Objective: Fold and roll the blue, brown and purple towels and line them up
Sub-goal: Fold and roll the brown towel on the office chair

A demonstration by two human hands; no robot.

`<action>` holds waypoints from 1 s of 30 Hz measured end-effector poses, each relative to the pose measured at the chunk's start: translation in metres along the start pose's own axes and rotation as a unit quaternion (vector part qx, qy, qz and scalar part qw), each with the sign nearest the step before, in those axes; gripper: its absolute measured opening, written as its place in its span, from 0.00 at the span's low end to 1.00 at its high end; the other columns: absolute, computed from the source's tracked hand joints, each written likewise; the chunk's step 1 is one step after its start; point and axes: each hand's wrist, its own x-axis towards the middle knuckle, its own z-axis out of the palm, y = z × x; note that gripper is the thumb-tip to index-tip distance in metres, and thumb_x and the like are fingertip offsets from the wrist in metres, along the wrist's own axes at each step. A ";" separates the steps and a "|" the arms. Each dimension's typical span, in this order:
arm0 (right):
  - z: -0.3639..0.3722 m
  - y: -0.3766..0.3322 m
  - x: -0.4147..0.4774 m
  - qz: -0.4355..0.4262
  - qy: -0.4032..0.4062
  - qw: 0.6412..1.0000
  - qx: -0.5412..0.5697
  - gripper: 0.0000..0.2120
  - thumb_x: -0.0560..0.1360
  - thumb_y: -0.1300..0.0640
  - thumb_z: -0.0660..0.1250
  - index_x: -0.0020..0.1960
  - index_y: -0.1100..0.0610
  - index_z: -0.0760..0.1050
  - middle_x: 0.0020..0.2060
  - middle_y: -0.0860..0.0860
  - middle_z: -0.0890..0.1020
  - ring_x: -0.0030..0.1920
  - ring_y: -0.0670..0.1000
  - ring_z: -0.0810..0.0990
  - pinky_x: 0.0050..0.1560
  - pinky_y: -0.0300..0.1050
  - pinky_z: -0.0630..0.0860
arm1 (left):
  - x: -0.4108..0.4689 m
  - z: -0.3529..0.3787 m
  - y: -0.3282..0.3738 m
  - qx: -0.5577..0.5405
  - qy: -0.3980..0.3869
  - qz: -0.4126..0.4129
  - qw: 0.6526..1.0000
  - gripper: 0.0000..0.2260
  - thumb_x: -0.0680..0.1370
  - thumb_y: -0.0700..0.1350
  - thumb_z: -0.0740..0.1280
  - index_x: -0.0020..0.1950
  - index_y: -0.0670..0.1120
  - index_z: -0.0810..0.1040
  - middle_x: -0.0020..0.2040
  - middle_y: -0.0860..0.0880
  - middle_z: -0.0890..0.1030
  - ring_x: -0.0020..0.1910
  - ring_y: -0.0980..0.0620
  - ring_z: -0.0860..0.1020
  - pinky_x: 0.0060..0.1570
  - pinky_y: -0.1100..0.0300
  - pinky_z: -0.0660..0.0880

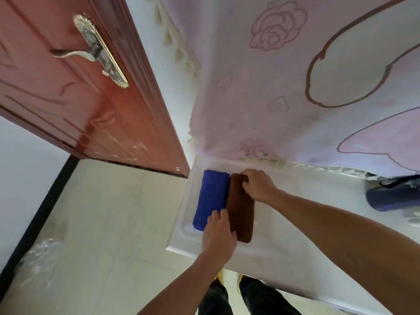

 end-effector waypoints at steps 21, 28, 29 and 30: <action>0.020 0.000 0.012 -0.272 -0.013 0.924 -0.271 0.29 0.78 0.59 0.61 0.77 0.49 0.57 0.71 0.55 0.62 0.69 0.57 0.62 0.68 0.53 0.68 | -0.001 -0.019 -0.010 0.219 -0.188 0.155 0.945 0.26 0.79 0.64 0.44 0.71 0.55 0.66 0.68 0.48 0.65 0.69 0.43 0.59 0.71 0.39 0.53; 0.012 -0.011 0.016 -0.230 -0.069 0.940 -0.243 0.30 0.76 0.63 0.62 0.75 0.47 0.60 0.71 0.53 0.64 0.67 0.56 0.65 0.63 0.53 0.71 | 0.007 -0.022 -0.015 0.226 -0.218 0.172 0.934 0.28 0.78 0.66 0.43 0.73 0.55 0.64 0.71 0.47 0.63 0.70 0.41 0.58 0.70 0.39 0.54; 0.008 -0.013 0.014 -0.225 -0.082 0.940 -0.243 0.30 0.76 0.64 0.61 0.75 0.47 0.61 0.71 0.53 0.64 0.67 0.56 0.66 0.62 0.53 0.71 | 0.005 -0.023 -0.015 0.226 -0.219 0.174 0.933 0.28 0.79 0.66 0.44 0.74 0.55 0.63 0.71 0.47 0.63 0.71 0.41 0.58 0.70 0.40 0.55; 0.004 -0.016 0.013 -0.222 -0.093 0.940 -0.242 0.30 0.76 0.64 0.61 0.75 0.48 0.61 0.71 0.52 0.65 0.66 0.56 0.67 0.62 0.52 0.70 | 0.001 -0.025 -0.016 0.225 -0.216 0.177 0.934 0.27 0.79 0.65 0.45 0.74 0.55 0.62 0.71 0.47 0.63 0.71 0.42 0.58 0.70 0.41 0.55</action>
